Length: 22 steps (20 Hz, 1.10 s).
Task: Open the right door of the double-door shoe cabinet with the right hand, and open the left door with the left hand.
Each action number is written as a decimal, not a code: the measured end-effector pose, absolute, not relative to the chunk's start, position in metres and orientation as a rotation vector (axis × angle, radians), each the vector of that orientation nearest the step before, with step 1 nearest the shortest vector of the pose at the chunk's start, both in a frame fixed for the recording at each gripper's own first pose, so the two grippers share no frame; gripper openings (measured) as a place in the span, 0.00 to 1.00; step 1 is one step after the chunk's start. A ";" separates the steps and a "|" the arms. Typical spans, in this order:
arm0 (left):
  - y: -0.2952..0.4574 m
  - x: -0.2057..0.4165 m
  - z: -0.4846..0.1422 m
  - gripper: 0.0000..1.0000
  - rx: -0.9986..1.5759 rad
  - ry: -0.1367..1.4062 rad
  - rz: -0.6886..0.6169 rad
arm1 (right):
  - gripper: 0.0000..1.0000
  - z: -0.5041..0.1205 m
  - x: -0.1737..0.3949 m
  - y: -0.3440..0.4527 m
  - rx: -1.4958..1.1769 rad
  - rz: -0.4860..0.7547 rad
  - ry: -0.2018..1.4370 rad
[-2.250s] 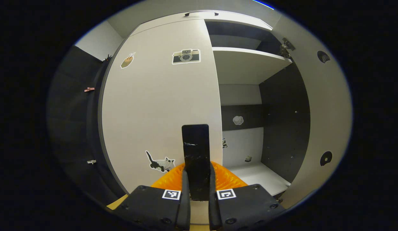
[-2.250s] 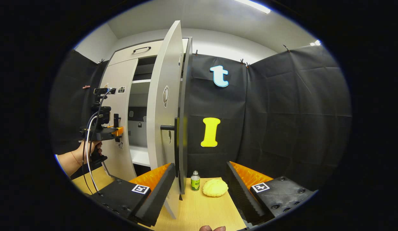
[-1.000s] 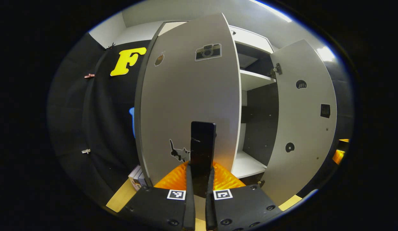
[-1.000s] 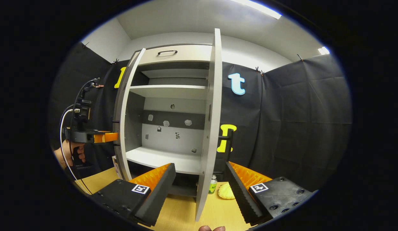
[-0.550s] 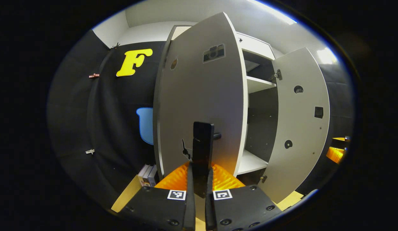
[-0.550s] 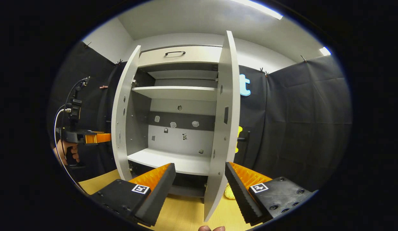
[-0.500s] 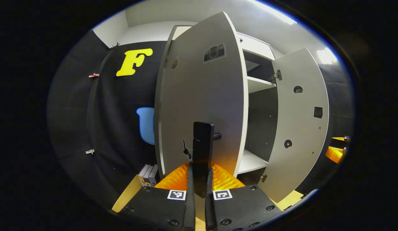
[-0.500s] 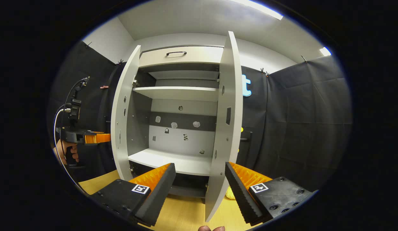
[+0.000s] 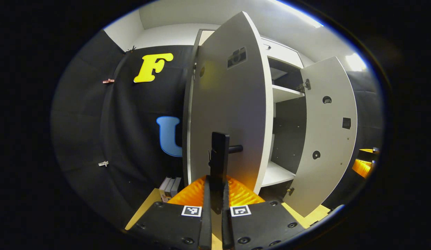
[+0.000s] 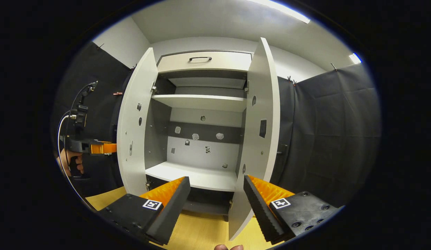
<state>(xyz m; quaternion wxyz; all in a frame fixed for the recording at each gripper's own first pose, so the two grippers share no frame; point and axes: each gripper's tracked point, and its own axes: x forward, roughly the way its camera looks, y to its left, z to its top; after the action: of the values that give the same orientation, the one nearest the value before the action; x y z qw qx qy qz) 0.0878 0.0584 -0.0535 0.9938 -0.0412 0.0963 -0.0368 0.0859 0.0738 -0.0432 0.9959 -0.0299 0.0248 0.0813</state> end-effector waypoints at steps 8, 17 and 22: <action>0.100 0.078 -0.056 0.13 -0.077 0.191 -0.020 | 0.98 -0.041 0.079 0.095 -0.056 0.183 0.054; 0.153 0.077 -0.047 0.15 -0.136 0.183 -0.008 | 0.98 -0.040 0.073 0.109 -0.077 0.223 0.056; 0.154 0.077 -0.044 0.17 -0.025 0.184 0.028 | 0.98 -0.042 0.071 0.114 -0.084 0.227 0.059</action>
<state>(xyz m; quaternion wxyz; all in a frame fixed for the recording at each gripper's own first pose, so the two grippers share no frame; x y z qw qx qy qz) 0.0772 0.1539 -0.0443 0.9956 -0.0126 0.0919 0.0141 0.0707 0.1141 -0.0422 0.9923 -0.0420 0.0294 0.1130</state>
